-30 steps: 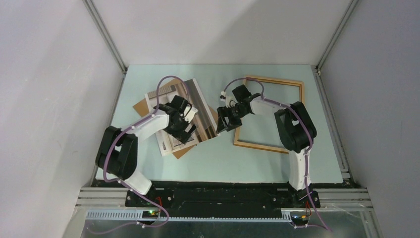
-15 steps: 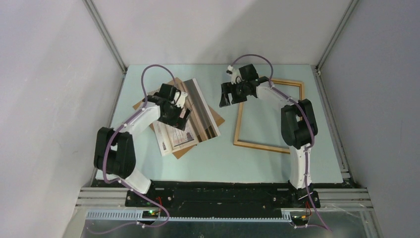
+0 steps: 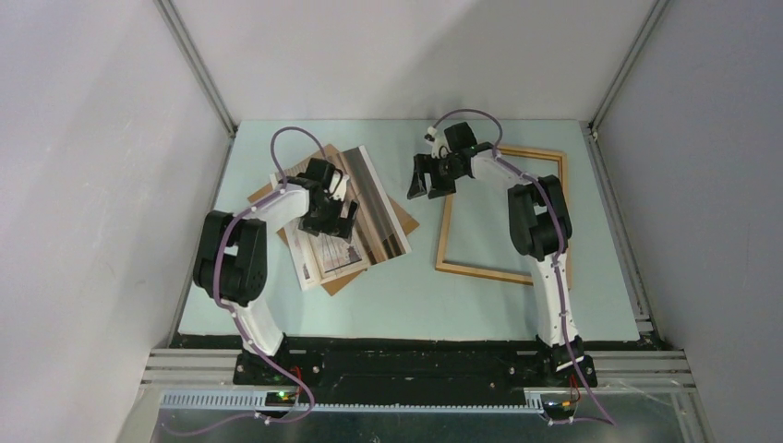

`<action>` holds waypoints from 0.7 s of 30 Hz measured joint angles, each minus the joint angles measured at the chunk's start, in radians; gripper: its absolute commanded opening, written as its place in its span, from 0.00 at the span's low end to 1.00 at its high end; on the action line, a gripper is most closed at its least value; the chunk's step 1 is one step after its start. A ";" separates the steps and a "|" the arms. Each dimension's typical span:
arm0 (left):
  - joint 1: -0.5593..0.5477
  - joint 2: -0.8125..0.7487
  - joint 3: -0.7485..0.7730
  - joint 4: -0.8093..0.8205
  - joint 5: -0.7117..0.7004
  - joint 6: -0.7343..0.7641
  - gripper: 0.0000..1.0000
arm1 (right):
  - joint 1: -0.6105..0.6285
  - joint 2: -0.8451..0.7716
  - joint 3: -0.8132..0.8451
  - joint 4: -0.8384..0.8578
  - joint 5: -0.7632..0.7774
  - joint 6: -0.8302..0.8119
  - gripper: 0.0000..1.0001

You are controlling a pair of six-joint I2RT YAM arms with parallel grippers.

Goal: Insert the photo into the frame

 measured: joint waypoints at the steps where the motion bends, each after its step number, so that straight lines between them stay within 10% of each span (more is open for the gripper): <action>1: 0.000 0.002 0.000 0.003 0.003 -0.003 1.00 | 0.000 0.006 0.005 0.000 -0.008 0.005 0.81; 21: 0.000 0.015 -0.018 0.035 0.041 -0.006 1.00 | -0.006 0.097 0.005 0.113 -0.336 0.193 0.73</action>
